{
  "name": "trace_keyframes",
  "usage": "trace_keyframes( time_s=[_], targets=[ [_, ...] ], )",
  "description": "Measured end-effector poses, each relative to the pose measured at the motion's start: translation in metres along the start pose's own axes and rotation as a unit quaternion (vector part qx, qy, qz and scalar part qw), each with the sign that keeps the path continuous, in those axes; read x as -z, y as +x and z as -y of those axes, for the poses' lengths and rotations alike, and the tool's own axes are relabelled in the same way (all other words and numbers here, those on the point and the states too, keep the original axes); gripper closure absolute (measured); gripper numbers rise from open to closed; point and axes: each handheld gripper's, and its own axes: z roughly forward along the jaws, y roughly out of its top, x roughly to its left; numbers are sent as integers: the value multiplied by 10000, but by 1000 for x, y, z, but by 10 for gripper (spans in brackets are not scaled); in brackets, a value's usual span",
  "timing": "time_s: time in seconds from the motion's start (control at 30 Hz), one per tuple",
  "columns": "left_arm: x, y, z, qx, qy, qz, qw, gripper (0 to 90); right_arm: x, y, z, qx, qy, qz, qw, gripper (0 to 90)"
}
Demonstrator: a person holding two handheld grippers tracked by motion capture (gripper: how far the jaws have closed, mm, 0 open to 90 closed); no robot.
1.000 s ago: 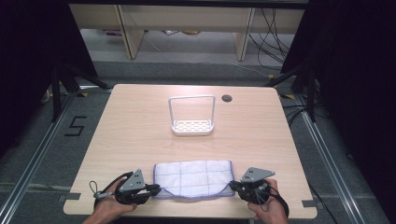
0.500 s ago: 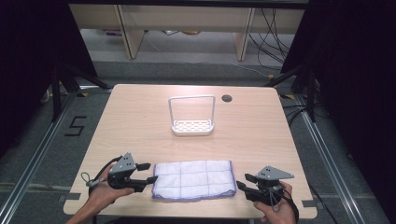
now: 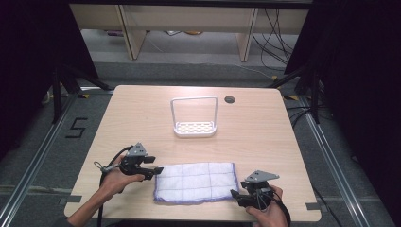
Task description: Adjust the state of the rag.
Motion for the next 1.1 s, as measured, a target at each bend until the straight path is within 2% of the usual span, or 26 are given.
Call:
trace_keyframes(
  time_s=[0.03,0.07,0.13,0.17,0.2,0.23,0.27,0.3,0.33,0.37,0.4,0.43,0.5,0.53,0.57,0.6,0.67,0.7,0.73,0.77,0.8,0.87,0.93,0.97,1.03,1.1],
  targets=[
    [-2,0,0,87,-81,-7,9999,408,0,0,0,0,0,0,10000,478],
    [-6,1,-2,80,-45,31,10000,419,-3,1,1,69,113,42,9999,483],
    [-7,1,-2,71,-28,35,10000,424,-6,3,2,75,33,94,9999,487],
    [-10,1,-2,63,3,75,10000,432,-5,2,2,216,169,127,9995,494],
    [-12,1,-1,-1,92,100,9999,448,-7,5,3,94,294,155,9994,506],
    [-12,1,-1,-1,92,100,9999,458,-7,5,3,94,294,155,9994,506],
    [-12,2,-1,-120,204,120,9996,458,-9,4,3,274,278,204,9990,511],
    [-14,1,0,-28,128,125,9998,483,-9,6,3,223,329,195,9990,516],
    [-13,2,0,-185,206,124,9995,501,-9,6,4,232,323,202,9990,523],
    [-15,0,2,-134,152,159,9997,526,-9,7,4,227,370,196,9989,528],
    [-14,1,2,-256,266,185,9991,558,-10,6,4,382,234,245,9987,536],
    [-15,-1,3,-204,222,206,9993,579,-10,8,4,318,260,227,9989,541],
    [-16,-2,5,-333,327,199,9987,630,-10,8,5,350,265,216,9988,562],
    [-17,-4,5,-263,261,225,9991,651,-10,8,5,306,280,205,9989,577],
    [-15,-4,5,-376,360,211,9984,678,-10,9,6,252,295,178,9991,592],
    [-15,-6,5,-376,313,244,9985,735,-9,9,6,166,319,92,9993,630],
    [-15,-7,6,-349,297,273,9986,771,-9,9,6,179,310,71,9993,651],
    [-14,-7,7,-372,319,270,9984,784,-11,8,7,136,176,-18,9998,716],
    [-14,-9,8,-348,300,316,9984,784,-11,8,7,136,176,-18,9998,716],
    [-10,-11,10,-423,369,374,9977,794,-11,4,7,262,129,-81,9995,797],
    [-8,-13,12,-438,379,413,9975,796,-10,4,7,208,160,-110,9996,820],
    [-6,-15,14,-468,384,426,9973,800,-12,3,7,254,101,-111,9996,835],
    [-2,-21,18,-395,371,461,9975,815,-12,-1,3,316,181,-148,9992,855],
    [0,-23,20,-453,374,476,9971,815,-12,-1,3,316,181,-148,9992,855],
    [6,-31,27,-426,412,633,9962,823,-16,-7,-3,411,159,-120,9990,861],
    [8,-34,28,-448,412,655,9960,825,-17,-10,-7,385,198,-106,9990,863]
  ],
)
